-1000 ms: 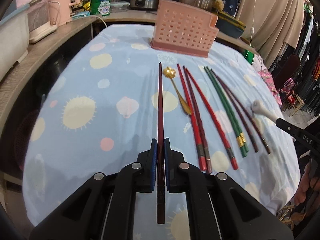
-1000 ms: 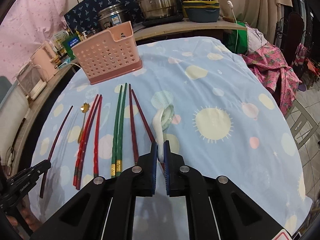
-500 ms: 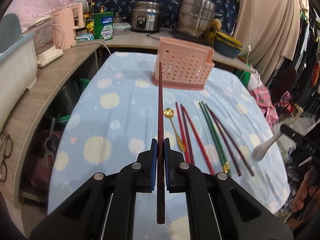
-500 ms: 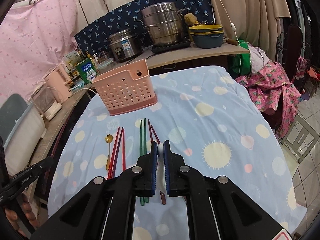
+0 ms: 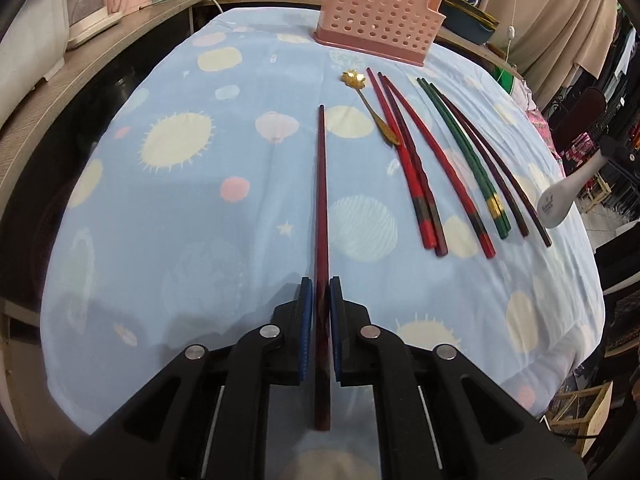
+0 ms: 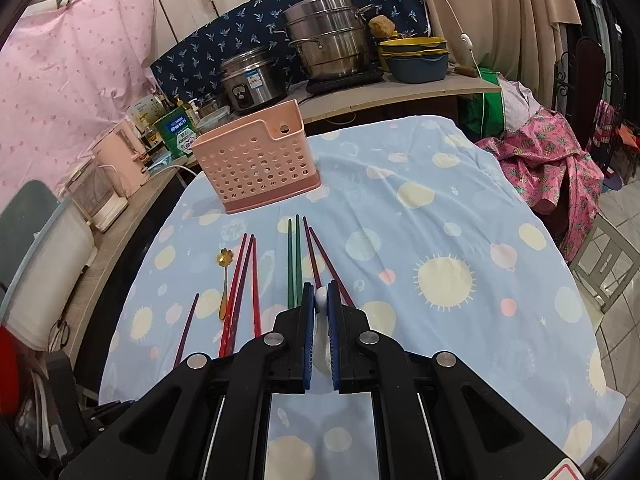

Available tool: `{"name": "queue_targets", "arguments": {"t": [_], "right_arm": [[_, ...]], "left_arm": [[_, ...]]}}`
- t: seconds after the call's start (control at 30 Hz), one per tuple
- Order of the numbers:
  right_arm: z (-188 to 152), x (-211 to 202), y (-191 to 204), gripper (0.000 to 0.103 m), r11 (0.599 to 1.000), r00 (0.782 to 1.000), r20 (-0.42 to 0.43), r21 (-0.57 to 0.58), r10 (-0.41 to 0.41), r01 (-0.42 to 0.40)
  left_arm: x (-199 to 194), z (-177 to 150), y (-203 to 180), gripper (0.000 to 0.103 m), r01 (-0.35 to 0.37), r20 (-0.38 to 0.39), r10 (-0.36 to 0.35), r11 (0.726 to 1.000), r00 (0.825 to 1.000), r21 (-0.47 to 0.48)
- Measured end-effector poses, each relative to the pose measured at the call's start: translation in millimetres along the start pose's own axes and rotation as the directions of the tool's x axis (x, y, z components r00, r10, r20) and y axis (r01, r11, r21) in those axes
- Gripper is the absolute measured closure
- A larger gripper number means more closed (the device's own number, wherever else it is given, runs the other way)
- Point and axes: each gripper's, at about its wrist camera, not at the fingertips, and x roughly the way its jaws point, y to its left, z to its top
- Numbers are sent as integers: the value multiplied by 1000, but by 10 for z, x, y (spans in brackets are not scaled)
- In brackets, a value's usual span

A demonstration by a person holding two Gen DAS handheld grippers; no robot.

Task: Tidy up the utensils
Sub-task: 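Lift the chopstick with the left tool while the right tool lifts the spoon toward the basket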

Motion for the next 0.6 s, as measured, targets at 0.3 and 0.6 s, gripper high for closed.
{"name": "queue_targets", "arguments": {"t": [0.3, 0.6], "right_arm": [[-53, -50, 48, 97, 1000, 1000, -4, -4, 10, -10], [-85, -88, 46, 96, 1000, 1000, -3, -5, 9, -9]], "left_arm": [[-68, -149, 42, 81, -4, -6, 4, 1000, 1000, -4], [-93, -221, 57, 89, 4, -14, -4, 1000, 1000, -15]]}}
